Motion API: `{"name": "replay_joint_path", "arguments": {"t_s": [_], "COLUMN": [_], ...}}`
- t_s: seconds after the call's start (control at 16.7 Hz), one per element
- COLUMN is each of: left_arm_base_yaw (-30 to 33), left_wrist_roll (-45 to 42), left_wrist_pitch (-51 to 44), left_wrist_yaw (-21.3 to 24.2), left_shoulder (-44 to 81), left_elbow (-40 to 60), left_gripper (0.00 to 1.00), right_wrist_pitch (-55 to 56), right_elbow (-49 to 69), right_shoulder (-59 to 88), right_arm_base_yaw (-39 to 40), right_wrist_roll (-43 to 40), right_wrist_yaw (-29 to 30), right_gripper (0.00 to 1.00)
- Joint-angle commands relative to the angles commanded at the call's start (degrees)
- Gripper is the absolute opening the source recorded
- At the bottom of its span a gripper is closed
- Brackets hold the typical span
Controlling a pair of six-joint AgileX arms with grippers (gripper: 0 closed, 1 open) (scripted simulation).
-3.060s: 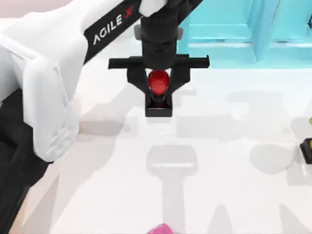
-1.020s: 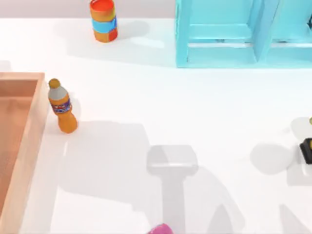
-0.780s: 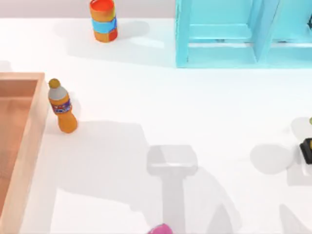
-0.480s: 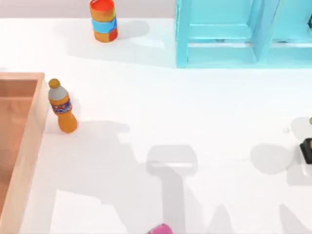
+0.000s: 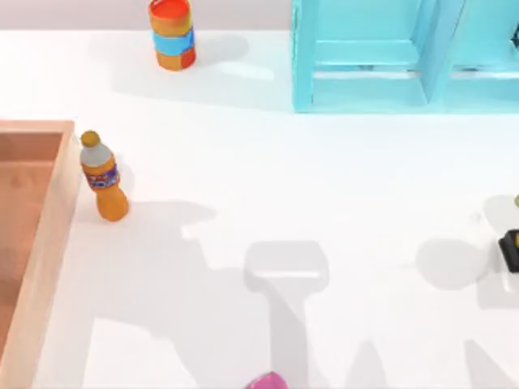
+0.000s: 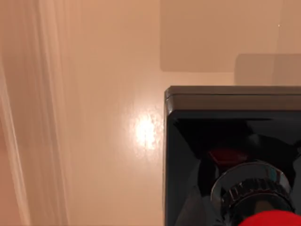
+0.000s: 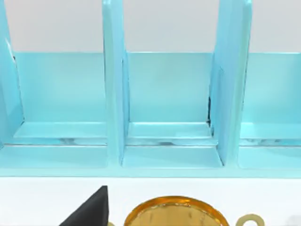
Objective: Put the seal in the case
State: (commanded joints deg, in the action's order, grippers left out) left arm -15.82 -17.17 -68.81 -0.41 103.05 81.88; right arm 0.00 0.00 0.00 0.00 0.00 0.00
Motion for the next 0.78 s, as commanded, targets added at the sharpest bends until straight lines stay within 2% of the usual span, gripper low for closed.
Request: {"name": "replay_joint_path", "arguments": {"t_s": [0.72,0.78], "left_arm_base_yaw": [0.0,0.0], "left_wrist_roll": [0.0,0.0], "left_wrist_pitch": [0.0,0.0], "left_wrist_yaw": [0.0,0.0], "left_shoulder": [0.0,0.0], "left_elbow": [0.0,0.0], "left_gripper": [0.98,1.0], "right_wrist_pitch": [0.0,0.0], "right_elbow": [0.0,0.0], "right_shoulder": [0.0,0.0], "right_arm_base_yaw": [0.0,0.0], "right_wrist_roll": [0.0,0.0], "right_wrist_yaw": [0.0,0.0], "right_gripper": [1.0,1.0]}}
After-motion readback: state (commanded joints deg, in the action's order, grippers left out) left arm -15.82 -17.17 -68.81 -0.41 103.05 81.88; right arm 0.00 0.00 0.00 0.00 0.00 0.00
